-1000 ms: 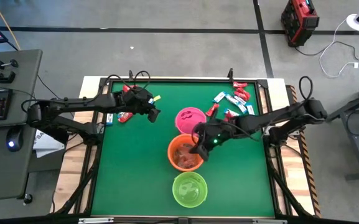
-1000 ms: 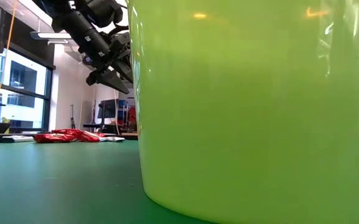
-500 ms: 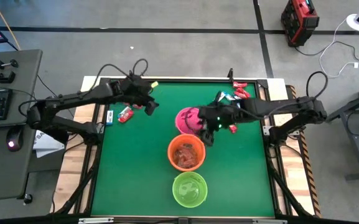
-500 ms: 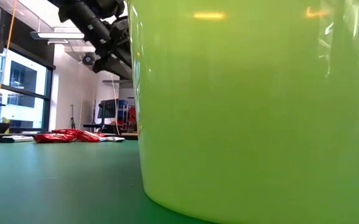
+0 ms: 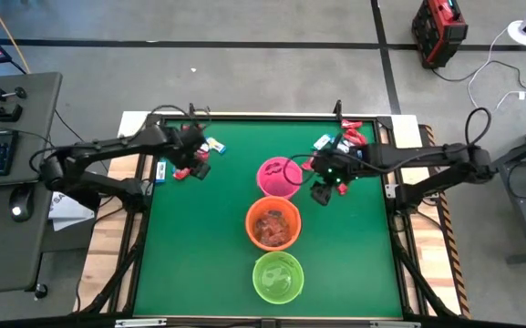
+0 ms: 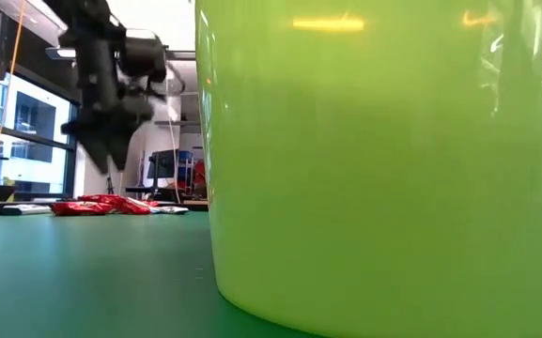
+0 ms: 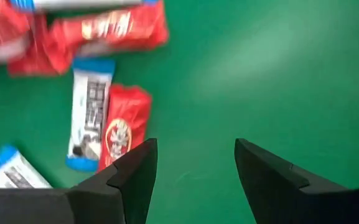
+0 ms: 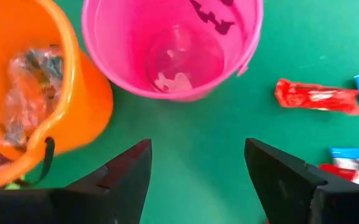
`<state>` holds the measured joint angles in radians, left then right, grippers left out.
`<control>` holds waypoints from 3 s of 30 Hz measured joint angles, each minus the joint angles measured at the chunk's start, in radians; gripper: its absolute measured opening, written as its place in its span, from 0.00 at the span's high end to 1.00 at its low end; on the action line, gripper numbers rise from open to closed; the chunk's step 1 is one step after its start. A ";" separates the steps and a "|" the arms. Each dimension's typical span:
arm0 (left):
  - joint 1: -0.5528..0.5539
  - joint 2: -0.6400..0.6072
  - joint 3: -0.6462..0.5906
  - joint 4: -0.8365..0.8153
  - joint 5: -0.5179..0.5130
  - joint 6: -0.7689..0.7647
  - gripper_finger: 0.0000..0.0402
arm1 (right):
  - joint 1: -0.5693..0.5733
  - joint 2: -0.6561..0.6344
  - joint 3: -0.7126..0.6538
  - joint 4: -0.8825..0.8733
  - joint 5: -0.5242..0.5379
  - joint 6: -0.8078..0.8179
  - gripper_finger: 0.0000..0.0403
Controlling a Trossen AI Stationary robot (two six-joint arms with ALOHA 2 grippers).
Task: Sort candy by brand, put in halloween buckets
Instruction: Put the red chocolate into the pink bucket
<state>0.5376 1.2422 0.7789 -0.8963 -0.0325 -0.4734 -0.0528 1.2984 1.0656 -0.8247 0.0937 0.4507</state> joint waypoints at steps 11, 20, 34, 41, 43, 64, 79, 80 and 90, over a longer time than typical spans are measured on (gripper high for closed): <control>0.039 0.144 -0.037 0.018 -0.131 0.059 0.49 | 0.000 -0.008 -0.145 0.278 -0.047 0.092 0.38; 0.045 0.286 -0.034 0.090 -0.161 0.119 0.52 | 0.001 -0.008 -0.146 0.303 -0.040 0.092 0.38; -0.029 0.116 0.024 0.085 -0.002 0.067 0.94 | 0.001 -0.037 -0.120 0.275 -0.079 0.046 0.38; -0.170 0.027 0.217 0.299 0.042 0.042 0.98 | 0.000 -0.177 -0.054 0.261 0.045 -0.006 0.38; -0.218 0.041 0.261 0.409 0.068 0.039 0.98 | 0.000 -0.212 -0.050 0.246 0.115 -0.001 0.38; -0.367 0.406 0.337 0.825 0.168 -0.031 0.57 | -0.023 -0.245 -0.051 -0.049 0.307 0.253 0.38; -0.192 0.076 0.337 0.730 0.159 0.064 0.44 | -0.229 -0.244 -0.431 -0.075 -0.016 0.357 0.38; -0.182 0.053 0.337 0.728 0.155 0.067 0.44 | -0.233 -0.244 -0.452 -0.033 -0.020 0.357 0.38; -0.158 -0.061 0.337 0.714 0.150 0.030 0.44 | -0.236 -0.139 -0.524 0.154 -0.014 0.258 0.38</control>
<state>0.3795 1.1812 1.1164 -0.1819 0.1172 -0.4433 -0.2883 1.1593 0.5411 -0.6711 0.0801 0.7089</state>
